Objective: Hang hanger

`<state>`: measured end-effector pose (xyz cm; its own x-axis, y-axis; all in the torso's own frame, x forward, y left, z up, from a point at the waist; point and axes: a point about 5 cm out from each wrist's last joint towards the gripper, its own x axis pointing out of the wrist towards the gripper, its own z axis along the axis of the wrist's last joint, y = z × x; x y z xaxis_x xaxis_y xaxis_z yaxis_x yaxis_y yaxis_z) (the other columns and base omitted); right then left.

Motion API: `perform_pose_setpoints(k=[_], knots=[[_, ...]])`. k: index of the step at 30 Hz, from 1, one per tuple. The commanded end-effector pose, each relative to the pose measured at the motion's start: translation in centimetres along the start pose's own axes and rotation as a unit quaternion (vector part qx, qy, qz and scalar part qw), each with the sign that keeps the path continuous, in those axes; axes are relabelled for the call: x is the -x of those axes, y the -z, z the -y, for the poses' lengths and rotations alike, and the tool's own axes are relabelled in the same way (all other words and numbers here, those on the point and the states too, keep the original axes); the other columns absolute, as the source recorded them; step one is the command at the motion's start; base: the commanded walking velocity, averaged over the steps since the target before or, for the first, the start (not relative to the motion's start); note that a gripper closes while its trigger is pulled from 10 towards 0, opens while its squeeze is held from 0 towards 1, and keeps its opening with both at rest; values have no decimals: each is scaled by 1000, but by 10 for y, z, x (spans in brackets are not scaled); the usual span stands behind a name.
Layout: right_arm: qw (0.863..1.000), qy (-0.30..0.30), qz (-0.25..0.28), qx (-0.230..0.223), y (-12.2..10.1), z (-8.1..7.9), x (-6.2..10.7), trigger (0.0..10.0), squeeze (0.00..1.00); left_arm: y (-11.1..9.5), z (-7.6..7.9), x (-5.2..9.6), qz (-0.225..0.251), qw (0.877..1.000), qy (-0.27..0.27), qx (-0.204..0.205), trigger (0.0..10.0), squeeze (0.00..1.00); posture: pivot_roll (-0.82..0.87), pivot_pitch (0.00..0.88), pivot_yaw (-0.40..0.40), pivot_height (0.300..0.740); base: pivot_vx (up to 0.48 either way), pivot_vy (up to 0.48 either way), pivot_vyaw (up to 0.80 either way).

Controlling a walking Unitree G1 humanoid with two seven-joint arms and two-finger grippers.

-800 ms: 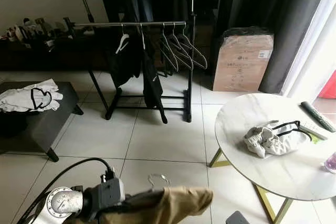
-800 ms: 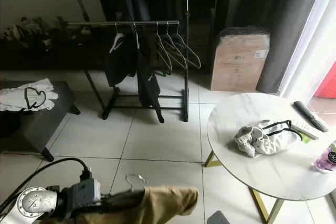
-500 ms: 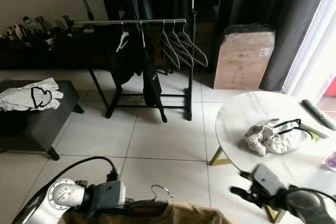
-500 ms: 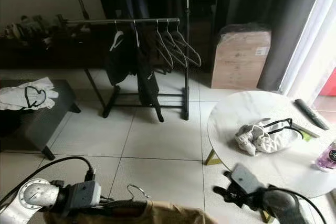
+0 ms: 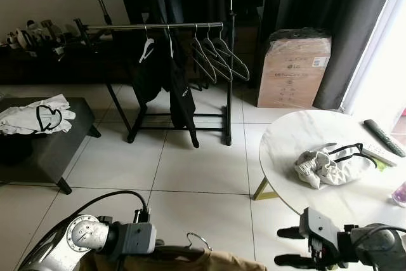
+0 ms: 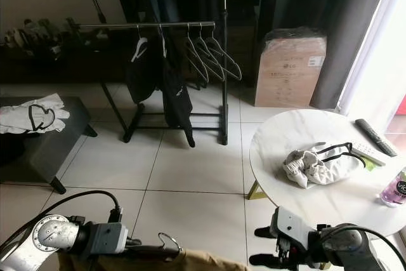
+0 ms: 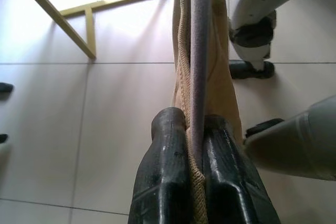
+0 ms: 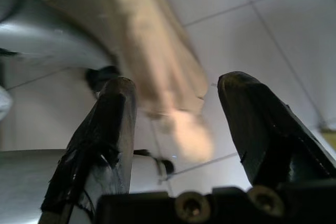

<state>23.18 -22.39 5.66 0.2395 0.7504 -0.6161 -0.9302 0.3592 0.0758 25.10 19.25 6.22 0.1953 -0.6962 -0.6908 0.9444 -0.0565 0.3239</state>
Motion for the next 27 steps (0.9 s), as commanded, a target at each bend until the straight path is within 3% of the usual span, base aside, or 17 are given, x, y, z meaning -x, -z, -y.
perform_pose_setpoints(k=[1,5,6,7,8,9,15,17,18,19,27], knots=[[1000,-28,7,6,-9,-5,-3,10000,0,1,-2,-1,-9,1000,1,-17,10000,0,-120,17,49,740,0,0,0],[1000,-19,0,8,-11,-6,-16,10000,0,-3,-10,-3,-12,999,-10,-34,10000,0,-114,6,46,740,0,0,0],[1000,-10,-4,4,-10,-5,-20,10000,267,-5,-12,-4,-10,999,-11,-41,10000,0,-110,0,47,740,0,0,0],[1000,-10,-4,4,-10,-5,-20,10000,267,-5,-12,-4,-10,999,-11,-41,10000,0,-110,0,47,740,0,0,0],[1000,5,1,-4,-10,-3,-26,10000,765,-10,-14,-5,-6,999,-10,-50,10000,0,-109,0,47,740,0,0,0],[1000,13,4,-8,-10,-1,-29,10000,1000,-12,-15,-6,-2,998,-9,-54,10000,0,-107,0,46,740,0,0,0],[999,26,20,-12,-20,2,-38,10000,1000,-23,-23,-11,9,997,-8,-80,10000,0,-108,9,46,740,0,0,0],[999,25,21,-11,-21,2,-40,10000,169,-28,-26,-14,16,996,-12,-88,10000,0,-108,14,46,740,0,0,0],[999,24,21,-11,-21,2,-41,10000,169,-29,-27,-15,17,996,-12,-89,10000,0,-108,14,46,740,0,0,0],[1000,19,21,-12,-21,1,-42,10000,0,-32,-28,-16,20,996,-14,-91,10000,0,-109,21,46,740,0,0,0],[999,4,-5,-38,-9,-5,-46,10000,0,-49,-34,-30,45,993,-22,-105,10000,0,-108,34,41,740,0,0,0]])
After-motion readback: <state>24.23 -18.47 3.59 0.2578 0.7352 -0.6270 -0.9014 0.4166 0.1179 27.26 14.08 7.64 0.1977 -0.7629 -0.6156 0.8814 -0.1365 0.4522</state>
